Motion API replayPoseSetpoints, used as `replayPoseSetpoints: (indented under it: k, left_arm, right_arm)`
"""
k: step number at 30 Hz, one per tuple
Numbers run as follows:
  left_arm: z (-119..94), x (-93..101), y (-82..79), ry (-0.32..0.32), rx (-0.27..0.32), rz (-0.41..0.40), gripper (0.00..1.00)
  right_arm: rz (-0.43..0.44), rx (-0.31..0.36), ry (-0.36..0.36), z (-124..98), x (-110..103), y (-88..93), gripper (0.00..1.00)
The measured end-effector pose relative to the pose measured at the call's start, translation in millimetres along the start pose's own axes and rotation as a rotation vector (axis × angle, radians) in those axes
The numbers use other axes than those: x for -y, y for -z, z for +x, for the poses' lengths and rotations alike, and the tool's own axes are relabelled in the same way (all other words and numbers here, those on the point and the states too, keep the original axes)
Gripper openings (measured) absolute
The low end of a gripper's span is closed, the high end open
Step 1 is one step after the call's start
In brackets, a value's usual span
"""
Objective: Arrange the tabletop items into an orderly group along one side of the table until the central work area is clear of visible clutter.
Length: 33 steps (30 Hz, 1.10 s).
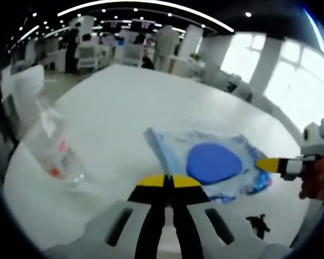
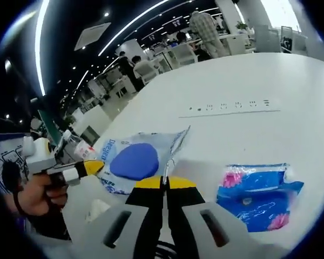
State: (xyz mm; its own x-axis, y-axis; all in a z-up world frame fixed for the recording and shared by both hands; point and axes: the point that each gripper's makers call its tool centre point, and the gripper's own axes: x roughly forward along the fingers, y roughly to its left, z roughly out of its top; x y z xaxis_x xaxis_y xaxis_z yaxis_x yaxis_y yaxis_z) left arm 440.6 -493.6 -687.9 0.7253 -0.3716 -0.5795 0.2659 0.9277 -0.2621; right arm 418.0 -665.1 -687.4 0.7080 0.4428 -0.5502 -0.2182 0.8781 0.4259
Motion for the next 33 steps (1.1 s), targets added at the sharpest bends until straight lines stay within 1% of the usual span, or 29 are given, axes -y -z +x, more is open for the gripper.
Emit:
replayPoseSetpoints:
  k: [3, 7, 10, 13, 15, 26, 29, 33]
  left_arm:
    - [0, 4.7, 0.9, 0.005, -0.004, 0.015, 0.00]
    - [2, 5.3, 0.1, 0.008, -0.010, 0.033, 0.00]
    - [6, 3.9, -0.1, 0.011, -0.019, 0.051, 0.00]
    - [13, 2.3, 6.0, 0.022, -0.057, 0.105, 0.00]
    - [16, 1.6, 7.9, 0.023, -0.064, 0.127, 0.00]
    - [28, -0.1, 21.9, 0.030, -0.109, 0.168, 0.00]
    - [31, -0.4, 24.6, 0.029, -0.117, 0.178, 0.00]
    - [34, -0.8, 28.2, 0.029, -0.126, 0.171, 0.00]
  right_arm:
    - [0.003, -0.001, 0.004, -3, 2, 0.4, 0.00]
    - [0.003, -0.002, 0.007, -5, 2, 2.6, 0.00]
    - [0.007, -0.010, 0.009, -3, 3, 9.6, 0.00]
    - [0.011, -0.021, 0.021, -1, 5, 18.1, 0.00]
    - [0.020, -0.026, 0.026, 2, 7, 22.7, 0.00]
    - [0.046, -0.061, 0.052, 9, 18, 44.4, 0.00]
    - [0.043, -0.069, 0.061, 10, 19, 47.8, 0.00]
    - [0.042, -0.076, 0.074, 11, 23, 51.1, 0.00]
